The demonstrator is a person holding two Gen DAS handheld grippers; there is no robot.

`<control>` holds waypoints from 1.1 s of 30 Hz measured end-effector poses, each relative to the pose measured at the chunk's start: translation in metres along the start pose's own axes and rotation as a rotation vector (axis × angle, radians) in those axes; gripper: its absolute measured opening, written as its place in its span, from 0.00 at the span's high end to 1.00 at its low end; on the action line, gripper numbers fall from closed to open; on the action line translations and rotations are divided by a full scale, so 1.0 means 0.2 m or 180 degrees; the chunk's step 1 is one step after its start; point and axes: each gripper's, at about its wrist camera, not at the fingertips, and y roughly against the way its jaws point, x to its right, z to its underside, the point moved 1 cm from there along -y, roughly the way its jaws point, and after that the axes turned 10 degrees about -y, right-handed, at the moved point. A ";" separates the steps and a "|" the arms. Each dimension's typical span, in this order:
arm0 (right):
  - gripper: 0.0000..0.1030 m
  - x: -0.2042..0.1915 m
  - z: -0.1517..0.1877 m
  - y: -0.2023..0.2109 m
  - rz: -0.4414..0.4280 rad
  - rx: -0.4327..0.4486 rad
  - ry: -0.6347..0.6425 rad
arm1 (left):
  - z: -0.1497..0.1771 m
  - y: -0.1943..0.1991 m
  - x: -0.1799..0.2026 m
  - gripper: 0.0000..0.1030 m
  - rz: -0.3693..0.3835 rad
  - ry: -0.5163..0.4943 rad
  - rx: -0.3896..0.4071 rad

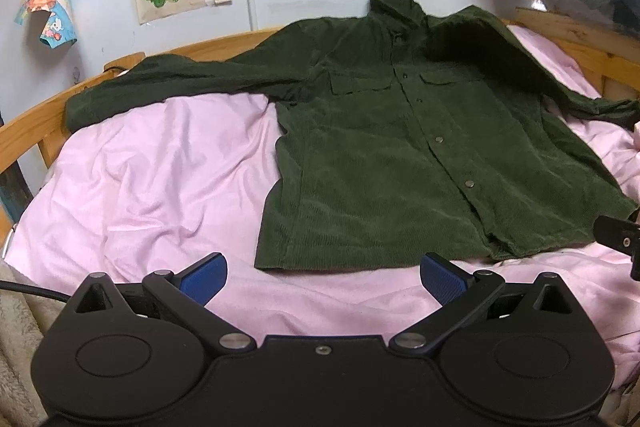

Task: Fold large clothes
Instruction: 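Move the right gripper to the green shirt's sleeve cuff and grasp it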

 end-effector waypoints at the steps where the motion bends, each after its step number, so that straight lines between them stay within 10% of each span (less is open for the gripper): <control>1: 0.00 0.02 -0.02 0.00 -0.0013 0.0025 -0.0094 | -0.01 -0.01 0.00 0.01 -0.0012 0.0004 -0.0039; 10: 0.00 0.24 -0.42 -0.04 0.0139 0.0307 -0.0303 | -0.22 -0.20 -0.02 0.01 -0.0195 -0.0015 -0.0544; 22: 0.00 0.49 -0.78 -0.45 0.1161 0.0046 0.1068 | -0.62 -0.50 0.00 0.01 -0.0259 -0.0064 -0.0451; 33: 0.00 0.75 -0.80 -0.95 0.1491 -0.0426 0.2056 | -0.79 -0.78 0.15 0.01 -0.0281 -0.0372 -0.0446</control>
